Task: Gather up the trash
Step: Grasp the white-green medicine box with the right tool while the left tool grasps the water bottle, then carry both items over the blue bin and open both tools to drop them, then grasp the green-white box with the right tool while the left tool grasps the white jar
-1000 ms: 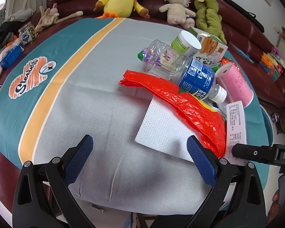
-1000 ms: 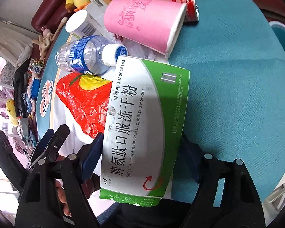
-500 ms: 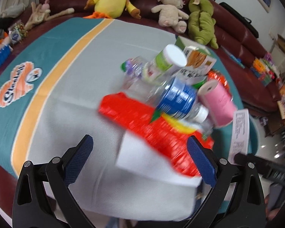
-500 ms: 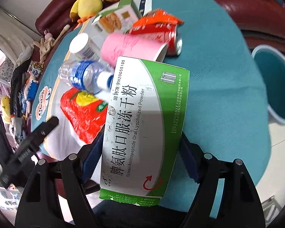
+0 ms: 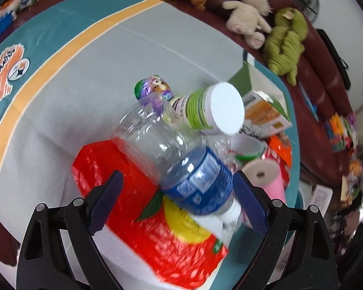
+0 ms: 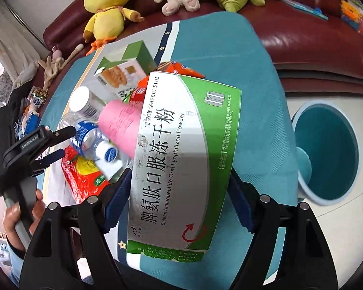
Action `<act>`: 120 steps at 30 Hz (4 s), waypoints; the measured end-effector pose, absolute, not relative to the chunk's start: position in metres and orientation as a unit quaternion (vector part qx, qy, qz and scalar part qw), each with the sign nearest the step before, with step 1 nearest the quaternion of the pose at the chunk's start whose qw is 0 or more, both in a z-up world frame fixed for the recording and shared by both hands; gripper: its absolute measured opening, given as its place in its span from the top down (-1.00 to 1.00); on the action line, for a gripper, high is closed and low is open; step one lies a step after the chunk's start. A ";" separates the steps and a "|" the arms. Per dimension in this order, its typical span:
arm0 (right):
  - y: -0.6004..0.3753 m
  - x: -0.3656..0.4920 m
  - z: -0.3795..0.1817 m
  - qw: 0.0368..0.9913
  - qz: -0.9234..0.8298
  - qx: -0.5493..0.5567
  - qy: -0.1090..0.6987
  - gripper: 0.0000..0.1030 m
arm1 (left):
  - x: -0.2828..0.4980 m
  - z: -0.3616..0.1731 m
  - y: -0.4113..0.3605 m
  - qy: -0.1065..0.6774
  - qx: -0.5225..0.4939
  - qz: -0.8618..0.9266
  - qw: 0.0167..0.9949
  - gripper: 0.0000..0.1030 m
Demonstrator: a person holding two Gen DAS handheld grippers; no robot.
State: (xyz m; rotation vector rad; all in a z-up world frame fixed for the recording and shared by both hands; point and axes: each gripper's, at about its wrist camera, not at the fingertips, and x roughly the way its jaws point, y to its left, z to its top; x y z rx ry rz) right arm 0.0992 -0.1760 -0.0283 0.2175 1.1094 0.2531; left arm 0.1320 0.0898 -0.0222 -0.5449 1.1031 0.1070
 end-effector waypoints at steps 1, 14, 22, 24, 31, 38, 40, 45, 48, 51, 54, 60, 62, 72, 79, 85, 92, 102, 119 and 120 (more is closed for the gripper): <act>-0.179 0.101 -0.028 0.837 0.121 0.104 0.524 -0.42 | 0.135 -0.024 0.089 0.519 -0.259 0.053 0.812 -0.77; -0.185 0.127 -0.044 0.822 0.136 0.122 0.540 -0.42 | 0.148 -0.039 0.070 0.523 -0.216 0.062 0.822 -0.51; -0.189 0.126 -0.037 0.828 0.142 0.134 0.526 -0.42 | 0.133 -0.013 0.064 0.491 -0.164 0.044 0.854 -0.48; -0.195 0.125 -0.032 0.830 0.143 0.142 0.521 -0.42 | 0.130 0.000 0.061 0.482 -0.157 0.030 0.862 -0.48; -0.242 0.120 -0.008 0.845 0.123 0.168 0.492 -0.42 | 0.130 0.055 0.014 0.446 -0.110 -0.045 0.887 -0.48; -0.363 0.103 0.003 0.862 0.014 0.198 0.466 -0.42 | 0.144 0.066 -0.120 0.454 -0.044 -0.180 0.871 -0.48; -0.400 0.095 0.000 0.861 -0.022 0.212 0.462 -0.42 | 0.148 0.058 -0.158 0.464 -0.027 -0.210 0.860 -0.48; -0.470 0.079 -0.022 0.847 -0.081 0.241 0.466 -0.42 | 0.164 0.016 -0.262 0.510 0.024 -0.278 0.814 -0.48; -0.495 0.076 -0.047 0.831 -0.091 0.260 0.484 -0.42 | 0.172 -0.012 -0.304 0.532 0.046 -0.300 0.790 -0.48; -0.509 0.077 -0.062 0.822 -0.095 0.269 0.492 -0.42 | 0.179 -0.041 -0.337 0.553 0.066 -0.308 0.771 -0.48; -0.518 0.080 -0.074 0.816 -0.095 0.273 0.501 -0.42 | 0.187 -0.065 -0.353 0.570 0.081 -0.307 0.757 -0.50; -0.518 0.087 -0.086 0.810 -0.084 0.272 0.513 -0.42 | 0.195 -0.089 -0.362 0.588 0.107 -0.298 0.745 -0.50; -0.516 0.091 -0.090 0.808 -0.080 0.272 0.516 -0.42 | 0.196 -0.093 -0.358 0.592 0.101 -0.296 0.743 -0.50; -0.497 0.109 -0.105 0.799 -0.059 0.260 0.539 -0.42 | 0.185 -0.073 -0.331 0.578 0.083 -0.285 0.760 -0.64; -0.481 0.122 -0.114 0.789 -0.050 0.248 0.560 -0.44 | 0.174 -0.050 -0.303 0.565 0.058 -0.285 0.772 -0.76; -0.466 0.128 -0.110 0.783 -0.053 0.248 0.568 -0.46 | 0.167 -0.040 -0.279 0.559 0.043 -0.284 0.778 -0.78; -0.439 0.124 -0.087 0.793 -0.049 0.222 0.565 -0.47 | 0.157 -0.022 -0.248 0.545 0.026 -0.281 0.790 -0.78; -0.372 0.123 -0.061 0.803 -0.017 0.179 0.568 -0.48 | 0.137 -0.002 -0.169 0.529 -0.003 -0.246 0.812 -0.79; -0.167 0.173 0.001 0.822 0.125 -0.048 0.553 -0.60 | 0.139 0.020 0.052 0.483 -0.027 -0.132 0.865 -0.80; -0.148 0.181 0.006 0.821 0.146 -0.075 0.547 -0.60 | 0.141 0.020 0.061 0.482 -0.025 -0.126 0.867 -0.80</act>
